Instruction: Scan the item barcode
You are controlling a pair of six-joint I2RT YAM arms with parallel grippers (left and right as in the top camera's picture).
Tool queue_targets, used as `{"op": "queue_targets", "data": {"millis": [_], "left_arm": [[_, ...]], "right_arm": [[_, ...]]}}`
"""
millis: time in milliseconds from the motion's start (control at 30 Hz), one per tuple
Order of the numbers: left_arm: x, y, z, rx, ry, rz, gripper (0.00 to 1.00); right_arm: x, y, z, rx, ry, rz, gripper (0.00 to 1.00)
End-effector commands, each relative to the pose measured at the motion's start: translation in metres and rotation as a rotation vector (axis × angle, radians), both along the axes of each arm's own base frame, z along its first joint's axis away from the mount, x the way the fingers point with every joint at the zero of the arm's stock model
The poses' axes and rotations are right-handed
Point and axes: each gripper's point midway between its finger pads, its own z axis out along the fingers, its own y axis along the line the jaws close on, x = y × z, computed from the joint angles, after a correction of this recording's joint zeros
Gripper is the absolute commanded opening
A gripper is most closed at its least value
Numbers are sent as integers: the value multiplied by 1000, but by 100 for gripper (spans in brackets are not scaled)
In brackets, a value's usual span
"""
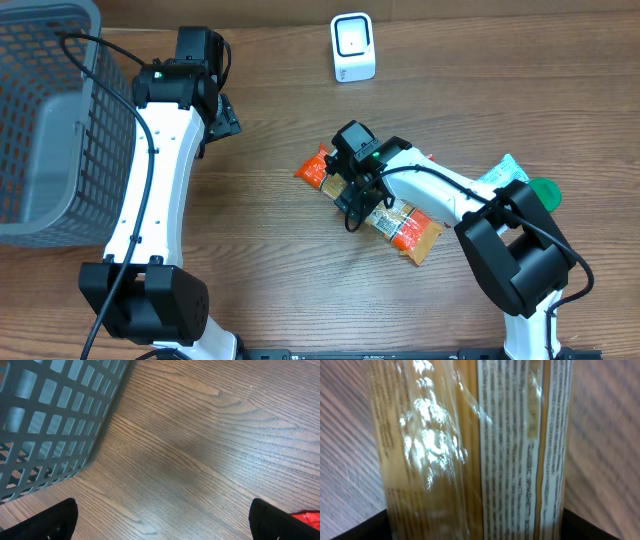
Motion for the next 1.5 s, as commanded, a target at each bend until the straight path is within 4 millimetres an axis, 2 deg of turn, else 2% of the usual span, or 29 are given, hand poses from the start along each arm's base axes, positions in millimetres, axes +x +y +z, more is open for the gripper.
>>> {"op": "queue_targets", "data": {"millis": [0, 133, 233, 400, 433, 467, 500, 700, 767, 833, 933, 1067, 1200, 1333, 1367, 1467], "left_arm": [[2, -3, 6, -3, -22, -4, 100], [2, -3, 6, -3, -21, -4, 100], [2, -3, 6, -3, -22, -4, 100], [2, -3, 6, -3, -21, -4, 100], [2, -3, 6, -3, -22, -4, 100], [2, -3, 6, -3, -22, -4, 100], [2, -3, 6, -3, -22, -4, 100], [2, -3, 6, -3, -22, -4, 100], [2, -3, 6, -3, -22, -4, 100], [2, -3, 6, -3, -21, -4, 100], [2, -3, 6, -3, -22, -4, 100], [2, -3, 6, -3, -22, -4, 100], [2, -3, 6, -3, -22, -4, 100], [2, -3, 6, -3, -21, -4, 100], [2, -3, 6, -3, -22, -4, 100], [2, -3, 6, -3, -22, -4, 100]], "right_arm": [[-1, -5, -20, -34, 8, -3, 87], [-4, -3, -22, -27, 21, -1, 84], [-8, -3, -25, -31, 31, 3, 68], [-14, -9, -26, -52, 57, 2, 32], [-15, -9, -26, -54, 59, 2, 22], [-15, -9, -26, -56, 62, 3, 6], [-16, -10, -25, -59, 67, 2, 4], [-19, -13, -25, -70, 81, -3, 4], [-20, -13, -26, -72, 84, -3, 10], [-20, -13, -25, -73, 84, -4, 4], [-15, -12, -14, -77, 74, -11, 4], [3, -4, 26, -50, 11, -65, 4], [20, -2, 88, -25, -100, -78, 4], [34, -6, 161, 28, -264, -105, 4], [36, -9, 187, 51, -323, -118, 4], [36, -23, 231, 58, -414, -147, 3]]}}
